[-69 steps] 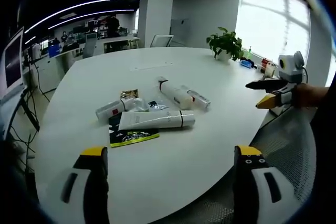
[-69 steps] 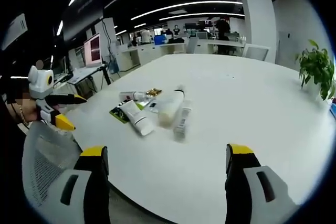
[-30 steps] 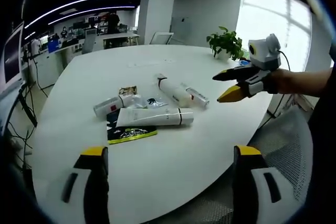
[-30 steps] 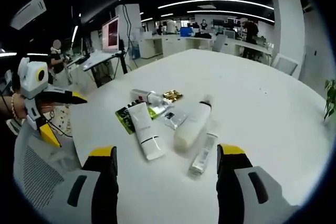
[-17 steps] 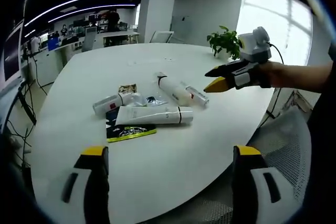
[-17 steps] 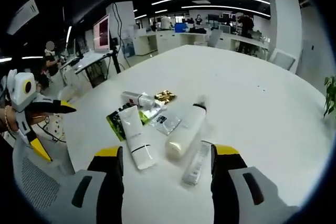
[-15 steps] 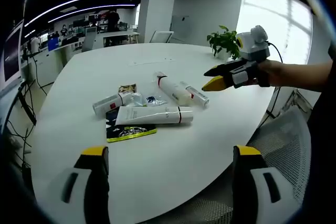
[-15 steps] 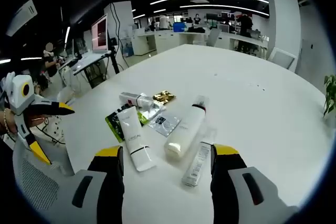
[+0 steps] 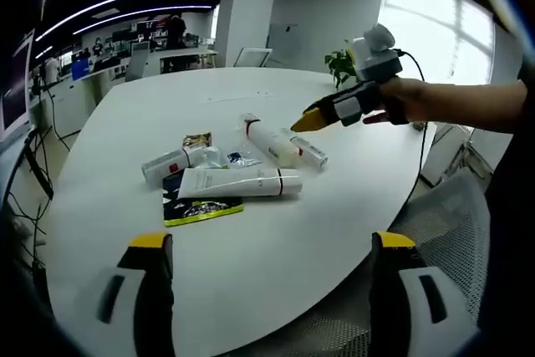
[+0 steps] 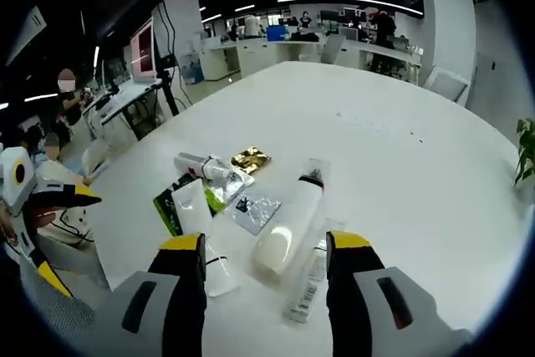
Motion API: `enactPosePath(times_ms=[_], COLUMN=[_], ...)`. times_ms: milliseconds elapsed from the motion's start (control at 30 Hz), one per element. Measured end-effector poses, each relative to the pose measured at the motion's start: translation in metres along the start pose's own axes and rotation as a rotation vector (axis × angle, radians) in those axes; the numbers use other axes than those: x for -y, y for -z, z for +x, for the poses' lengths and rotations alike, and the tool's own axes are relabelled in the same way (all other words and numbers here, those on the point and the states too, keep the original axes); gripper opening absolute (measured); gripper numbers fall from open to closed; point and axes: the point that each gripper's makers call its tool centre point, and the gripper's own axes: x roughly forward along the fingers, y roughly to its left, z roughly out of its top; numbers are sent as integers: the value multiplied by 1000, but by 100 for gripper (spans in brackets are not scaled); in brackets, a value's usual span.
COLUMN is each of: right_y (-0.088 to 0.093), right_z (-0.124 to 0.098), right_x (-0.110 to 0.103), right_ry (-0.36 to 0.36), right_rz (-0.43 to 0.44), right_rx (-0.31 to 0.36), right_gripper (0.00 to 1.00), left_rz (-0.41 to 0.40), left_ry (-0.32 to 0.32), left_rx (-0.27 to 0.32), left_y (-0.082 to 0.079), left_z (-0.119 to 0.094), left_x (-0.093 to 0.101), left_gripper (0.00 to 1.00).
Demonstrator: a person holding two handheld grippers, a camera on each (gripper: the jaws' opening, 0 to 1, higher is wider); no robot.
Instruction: Arrange the skincare products in the storage area until every visible bottle or jar stands upright without overlapping.
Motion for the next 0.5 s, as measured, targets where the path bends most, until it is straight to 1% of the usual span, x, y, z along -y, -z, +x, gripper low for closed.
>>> enactPosePath(times_ms=[167,300,400,467,500], right_y=[-4,-11,-9,-11,-13], right_z=[7,17,22,28,34], right_x=[-1,5,1,5,10], right_ry=[11,10,12,17,19], right_rz=[8,35,28,28,31], right_rx=[-13,-32,-68,-82,-98], right_gripper=[55,53,51,50,50], left_rz=[-10,-18,-21,-23,-23], left_ry=[2,3,3,4,4], left_rx=[0,-2,-3,-2,-2], left_y=[0,1,2,2,2], left_z=[0,0,0,1,1], left_x=[0,-1,-1,-1,-2], left_gripper=[92,92,92,92,92])
